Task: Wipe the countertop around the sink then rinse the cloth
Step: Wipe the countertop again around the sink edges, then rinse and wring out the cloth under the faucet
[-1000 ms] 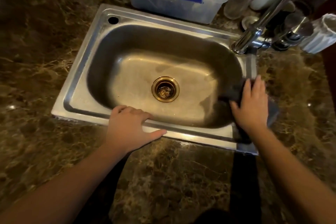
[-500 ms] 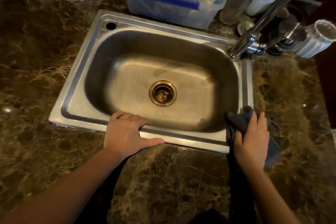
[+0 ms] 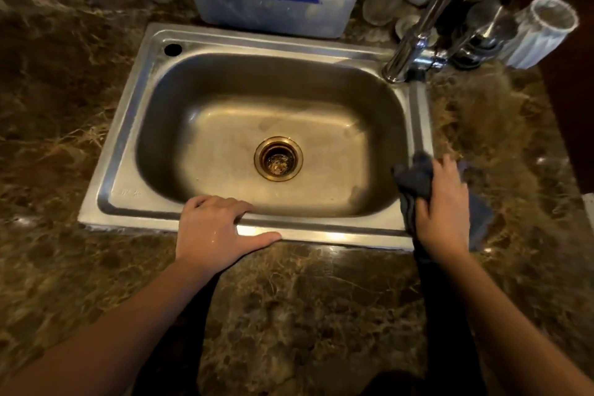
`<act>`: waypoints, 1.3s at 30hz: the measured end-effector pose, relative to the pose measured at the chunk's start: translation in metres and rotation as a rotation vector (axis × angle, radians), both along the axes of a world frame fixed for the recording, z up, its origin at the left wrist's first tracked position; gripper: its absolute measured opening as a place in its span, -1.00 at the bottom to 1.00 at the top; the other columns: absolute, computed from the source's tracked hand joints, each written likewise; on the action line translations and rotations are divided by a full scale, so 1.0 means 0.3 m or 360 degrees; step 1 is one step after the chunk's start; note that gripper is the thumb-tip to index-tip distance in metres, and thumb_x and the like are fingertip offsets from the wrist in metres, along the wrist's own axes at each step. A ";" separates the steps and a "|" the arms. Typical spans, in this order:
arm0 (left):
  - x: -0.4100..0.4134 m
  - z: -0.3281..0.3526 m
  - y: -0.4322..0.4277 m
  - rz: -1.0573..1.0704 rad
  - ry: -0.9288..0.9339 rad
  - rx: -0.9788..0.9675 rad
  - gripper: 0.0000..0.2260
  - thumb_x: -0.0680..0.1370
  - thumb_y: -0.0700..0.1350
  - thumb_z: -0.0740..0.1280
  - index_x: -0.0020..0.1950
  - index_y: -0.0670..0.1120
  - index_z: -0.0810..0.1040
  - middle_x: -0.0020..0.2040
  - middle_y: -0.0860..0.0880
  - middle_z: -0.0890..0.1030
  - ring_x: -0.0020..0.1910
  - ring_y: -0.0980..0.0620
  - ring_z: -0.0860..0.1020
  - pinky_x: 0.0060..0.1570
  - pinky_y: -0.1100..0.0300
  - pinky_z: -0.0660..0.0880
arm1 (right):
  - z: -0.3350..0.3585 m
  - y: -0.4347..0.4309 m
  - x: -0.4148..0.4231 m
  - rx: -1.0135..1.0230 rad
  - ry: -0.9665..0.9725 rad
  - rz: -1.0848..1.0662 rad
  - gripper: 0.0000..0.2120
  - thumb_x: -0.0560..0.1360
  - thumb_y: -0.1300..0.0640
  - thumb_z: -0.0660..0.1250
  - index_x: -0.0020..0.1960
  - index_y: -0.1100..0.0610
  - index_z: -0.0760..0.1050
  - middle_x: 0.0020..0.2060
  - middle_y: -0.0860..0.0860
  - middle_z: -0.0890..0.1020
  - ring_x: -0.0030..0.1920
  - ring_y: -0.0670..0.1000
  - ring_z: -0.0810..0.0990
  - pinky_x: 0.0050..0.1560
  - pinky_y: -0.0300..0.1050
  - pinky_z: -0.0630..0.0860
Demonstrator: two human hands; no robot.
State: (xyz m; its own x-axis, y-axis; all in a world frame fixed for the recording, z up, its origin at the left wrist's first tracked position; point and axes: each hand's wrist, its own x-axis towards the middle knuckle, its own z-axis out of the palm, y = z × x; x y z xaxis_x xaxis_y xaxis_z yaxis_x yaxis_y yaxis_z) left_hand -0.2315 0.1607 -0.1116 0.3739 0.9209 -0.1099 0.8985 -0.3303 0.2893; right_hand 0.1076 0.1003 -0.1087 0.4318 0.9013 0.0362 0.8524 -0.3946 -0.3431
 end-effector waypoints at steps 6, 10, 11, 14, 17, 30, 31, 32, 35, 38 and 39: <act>0.006 0.008 0.000 0.0007 0.0051 0.0015 -0.22 0.29 0.62 -0.05 0.04 0.13 0.66 -0.05 0.14 0.68 0.03 0.07 0.59 0.15 0.05 0.35 | -0.014 0.103 0.054 0.0026 -0.0099 0.0073 -0.43 0.50 0.28 0.24 0.48 0.23 0.20 0.48 0.21 0.25 0.50 0.19 0.18 0.48 0.19 0.08; 0.006 0.007 -0.006 0.0018 0.0062 0.0043 -0.24 0.28 0.61 -0.02 0.04 0.12 0.66 -0.05 0.15 0.67 0.02 0.08 0.58 0.15 0.08 0.32 | -0.021 0.311 0.113 0.0047 -0.0126 0.0046 -0.46 0.51 0.20 0.20 0.47 0.23 0.21 0.45 0.24 0.28 0.45 0.24 0.23 0.44 0.23 0.15; 0.005 0.006 -0.006 0.0016 0.0071 0.0056 -0.25 0.28 0.61 -0.01 0.04 0.13 0.65 -0.05 0.15 0.67 0.02 0.08 0.58 0.14 0.10 0.31 | -0.031 0.321 0.120 0.0051 -0.0126 0.0047 -0.46 0.51 0.20 0.19 0.47 0.23 0.21 0.45 0.23 0.27 0.46 0.24 0.22 0.45 0.22 0.13; 0.003 0.002 0.001 0.0000 0.0120 0.0004 -0.27 0.28 0.60 0.02 0.08 0.14 0.63 -0.02 0.16 0.66 0.05 0.10 0.56 0.16 0.11 0.29 | -0.041 0.264 0.114 0.0087 -0.0087 0.0075 -0.46 0.52 0.21 0.19 0.48 0.20 0.20 0.48 0.21 0.24 0.49 0.21 0.18 0.48 0.20 0.05; 0.003 0.005 0.004 -0.0014 0.0131 -0.0071 -0.26 0.28 0.60 0.00 0.12 0.16 0.61 0.03 0.16 0.65 0.09 0.10 0.53 0.18 0.11 0.26 | -0.037 0.145 0.081 0.0100 -0.0107 0.0073 -0.44 0.50 0.20 0.19 0.48 0.21 0.20 0.46 0.22 0.26 0.46 0.24 0.23 0.47 0.23 0.12; 0.000 0.055 -0.008 -0.0078 0.0259 -0.0268 -0.28 0.39 0.53 -0.12 0.16 0.14 0.58 0.09 0.12 0.61 0.15 0.06 0.51 0.19 0.08 0.25 | -0.007 -0.244 -0.343 -0.0083 0.0204 0.0060 -0.36 0.42 0.17 0.20 0.50 0.08 0.23 0.49 0.04 0.28 0.54 0.07 0.12 0.48 0.17 0.00; 0.003 0.074 0.003 -0.0045 0.0238 -0.0385 -0.33 0.46 0.49 -0.12 0.19 0.14 0.57 0.14 0.10 0.60 0.19 0.04 0.49 0.21 0.07 0.24 | 0.008 -0.247 -0.399 -0.0067 0.0351 0.0106 -0.35 0.41 0.15 0.15 0.50 0.05 0.23 0.49 0.01 0.28 0.54 0.03 0.09 0.48 0.13 -0.02; 0.010 0.098 0.017 -0.0008 0.0228 -0.0505 -0.40 0.53 0.41 -0.11 0.24 0.14 0.54 0.20 0.06 0.59 0.24 0.01 0.47 0.23 0.06 0.23 | 0.023 -0.237 -0.451 -0.0047 0.0525 0.0096 -0.37 0.41 0.13 0.12 0.50 0.03 0.24 0.49 -0.02 0.28 0.53 -0.03 0.07 0.49 0.07 -0.07; 0.027 0.185 0.029 0.0078 0.0183 -0.0775 -0.53 0.66 0.16 -0.12 0.39 0.05 0.42 0.33 -0.07 0.51 0.34 -0.10 0.40 0.30 0.06 0.19 | 0.102 -0.176 -0.551 0.0011 0.1106 -0.0155 -0.58 0.56 0.10 0.11 0.42 0.01 0.28 0.40 0.01 0.39 0.50 0.01 0.17 0.48 -0.04 -0.04; 0.021 0.237 0.000 0.0517 -0.0471 -0.1183 -0.53 0.65 0.18 -0.01 0.30 -0.02 0.54 0.30 -0.03 0.53 0.32 -0.08 0.43 0.38 0.11 0.21 | 0.226 -0.124 -0.564 -0.0023 0.2092 -0.0464 -0.71 0.63 0.20 0.18 0.34 0.11 0.38 0.13 0.09 0.55 0.25 0.14 0.50 0.24 -0.06 0.40; 0.026 0.257 -0.005 0.0664 -0.0726 -0.1343 -0.54 0.63 0.19 0.04 0.30 -0.03 0.54 0.32 -0.02 0.52 0.32 -0.06 0.43 0.41 0.08 0.22 | 0.264 -0.112 -0.558 -0.0041 0.2483 -0.0557 -0.72 0.62 0.20 0.19 0.32 0.21 0.41 0.10 0.14 0.57 0.16 0.16 0.54 0.18 0.00 0.47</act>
